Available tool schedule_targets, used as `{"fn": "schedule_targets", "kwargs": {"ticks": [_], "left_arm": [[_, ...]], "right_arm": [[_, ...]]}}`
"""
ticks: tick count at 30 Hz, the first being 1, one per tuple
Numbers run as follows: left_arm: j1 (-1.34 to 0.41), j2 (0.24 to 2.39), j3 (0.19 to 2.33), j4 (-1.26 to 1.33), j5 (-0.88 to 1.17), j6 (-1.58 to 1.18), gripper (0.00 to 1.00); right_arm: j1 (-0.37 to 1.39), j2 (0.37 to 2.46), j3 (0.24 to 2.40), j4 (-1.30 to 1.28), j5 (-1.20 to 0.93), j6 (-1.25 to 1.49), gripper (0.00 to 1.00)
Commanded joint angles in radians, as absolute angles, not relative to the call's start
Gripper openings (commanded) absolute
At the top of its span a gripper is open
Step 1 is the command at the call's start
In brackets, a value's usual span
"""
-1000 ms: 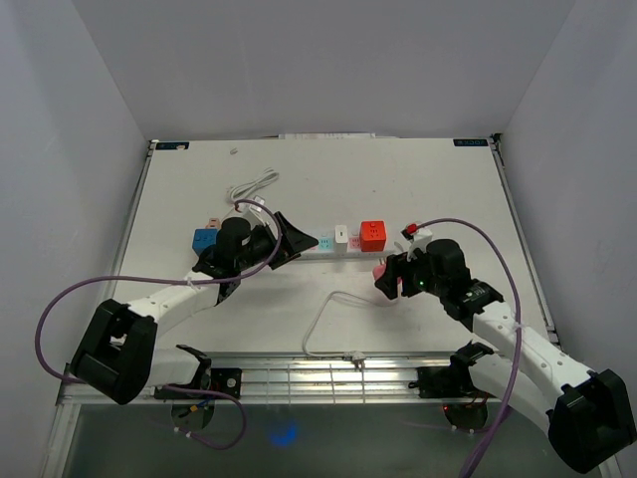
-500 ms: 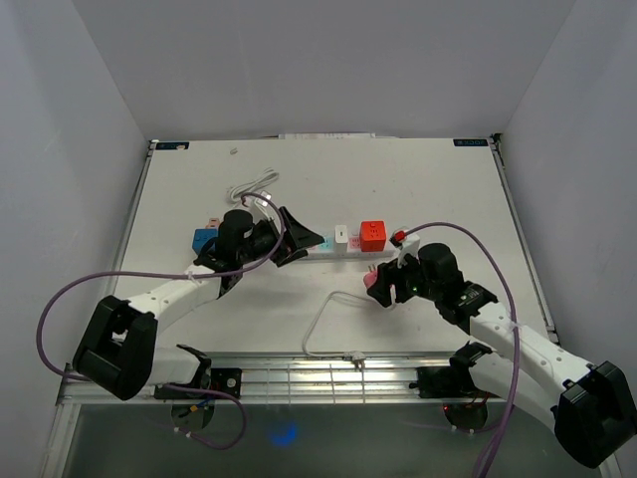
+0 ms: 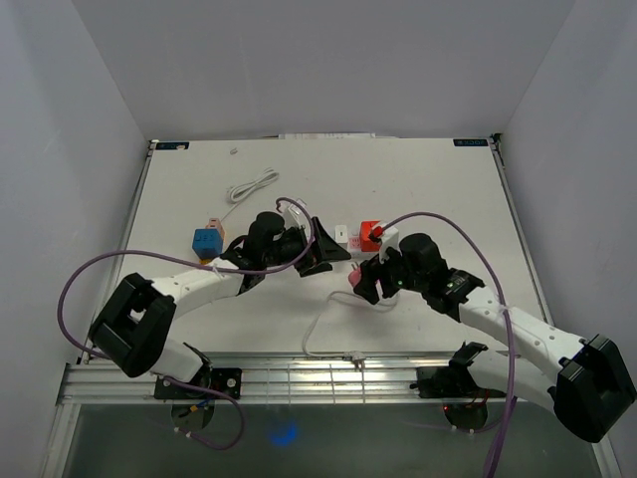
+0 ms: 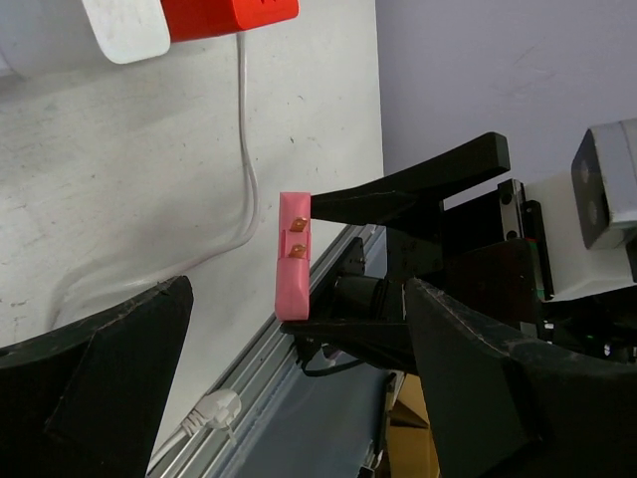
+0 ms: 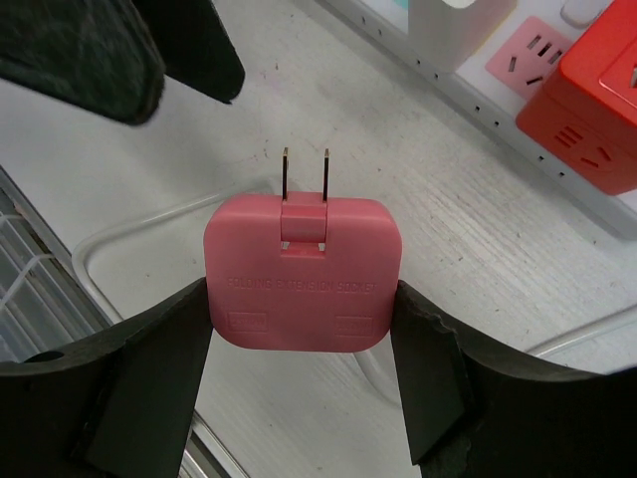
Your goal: Insert the plug
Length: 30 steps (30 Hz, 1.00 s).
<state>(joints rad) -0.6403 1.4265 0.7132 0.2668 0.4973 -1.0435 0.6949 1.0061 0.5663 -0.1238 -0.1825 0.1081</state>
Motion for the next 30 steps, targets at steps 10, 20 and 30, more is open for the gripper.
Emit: {"fn": "schedule_targets", "kwargs": {"ticks": [10,20,30], "left_arm": [[-0.703,1.491,0.775,0.264,0.454,-1.052,0.98],[-0.729,1.552,0.801,0.261,0.442,-1.052,0.77],[-0.739,1.552,0.804,0.265,0.440,-1.043,0.36]], "right_arm": [[0.749,1.069,0.667,-0.098,-0.156,0.095,0.41],[0.779,1.094,0.703,-0.115,-0.135,0.086,0.41],[0.801,1.097,0.709,-0.114,-0.135,0.083,0.44]]}}
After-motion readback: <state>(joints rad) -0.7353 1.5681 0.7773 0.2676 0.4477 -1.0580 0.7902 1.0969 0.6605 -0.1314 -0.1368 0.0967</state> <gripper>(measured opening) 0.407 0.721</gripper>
